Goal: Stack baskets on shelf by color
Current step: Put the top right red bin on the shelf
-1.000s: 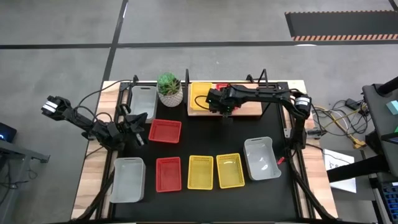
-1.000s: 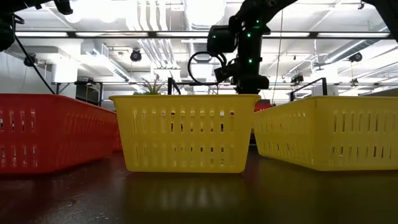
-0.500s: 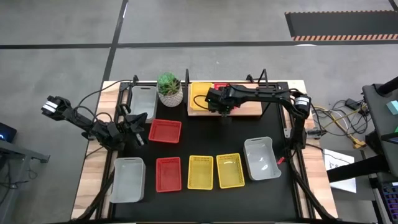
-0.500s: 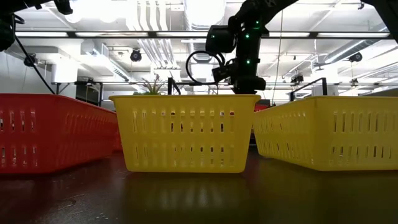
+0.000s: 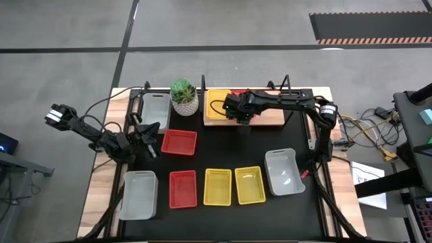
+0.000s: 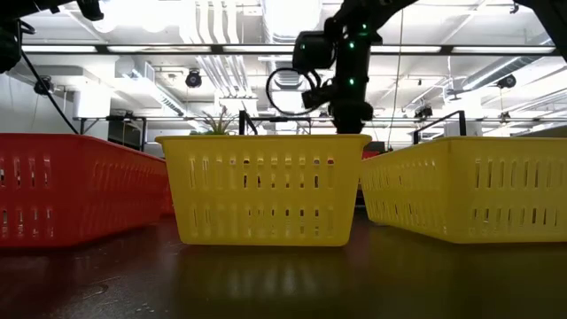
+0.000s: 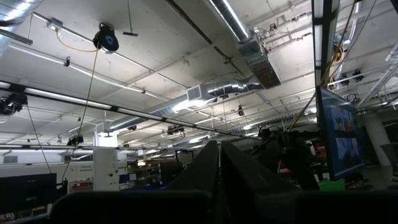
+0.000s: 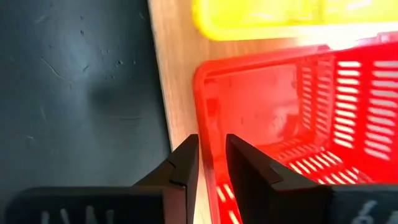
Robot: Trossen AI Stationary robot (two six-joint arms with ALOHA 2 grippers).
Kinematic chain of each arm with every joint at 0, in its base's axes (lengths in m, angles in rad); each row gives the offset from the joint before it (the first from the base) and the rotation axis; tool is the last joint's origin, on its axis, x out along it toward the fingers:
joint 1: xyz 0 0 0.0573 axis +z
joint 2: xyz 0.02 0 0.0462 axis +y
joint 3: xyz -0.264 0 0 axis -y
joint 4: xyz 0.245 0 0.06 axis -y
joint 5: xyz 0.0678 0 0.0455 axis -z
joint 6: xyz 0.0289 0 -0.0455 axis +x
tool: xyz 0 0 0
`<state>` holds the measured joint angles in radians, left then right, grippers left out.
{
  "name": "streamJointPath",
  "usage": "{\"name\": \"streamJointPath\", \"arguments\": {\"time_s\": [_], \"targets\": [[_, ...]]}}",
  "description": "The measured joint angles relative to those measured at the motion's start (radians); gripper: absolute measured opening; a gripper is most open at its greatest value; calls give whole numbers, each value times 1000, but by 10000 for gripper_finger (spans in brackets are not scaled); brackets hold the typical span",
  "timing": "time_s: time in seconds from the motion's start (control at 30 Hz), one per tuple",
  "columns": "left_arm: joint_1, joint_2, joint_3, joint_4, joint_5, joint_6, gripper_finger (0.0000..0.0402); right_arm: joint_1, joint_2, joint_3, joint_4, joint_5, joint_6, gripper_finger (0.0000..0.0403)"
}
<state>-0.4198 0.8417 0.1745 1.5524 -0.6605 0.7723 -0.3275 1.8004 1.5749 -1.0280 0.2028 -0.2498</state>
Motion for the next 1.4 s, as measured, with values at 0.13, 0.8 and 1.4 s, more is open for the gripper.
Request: {"name": "streamJointPath", "arguments": {"time_s": [0.13,0.8,1.4], "targets": [[0,0,0,0,0,0,2,0,-5,83,-88,0,26,71],[0,0,0,1,-1,-6,2,-173,-14,136,-6,-2,-14,13],[0,1,0,1,-2,-5,2,-306,-11,-33,211,-69,15,9]]}}
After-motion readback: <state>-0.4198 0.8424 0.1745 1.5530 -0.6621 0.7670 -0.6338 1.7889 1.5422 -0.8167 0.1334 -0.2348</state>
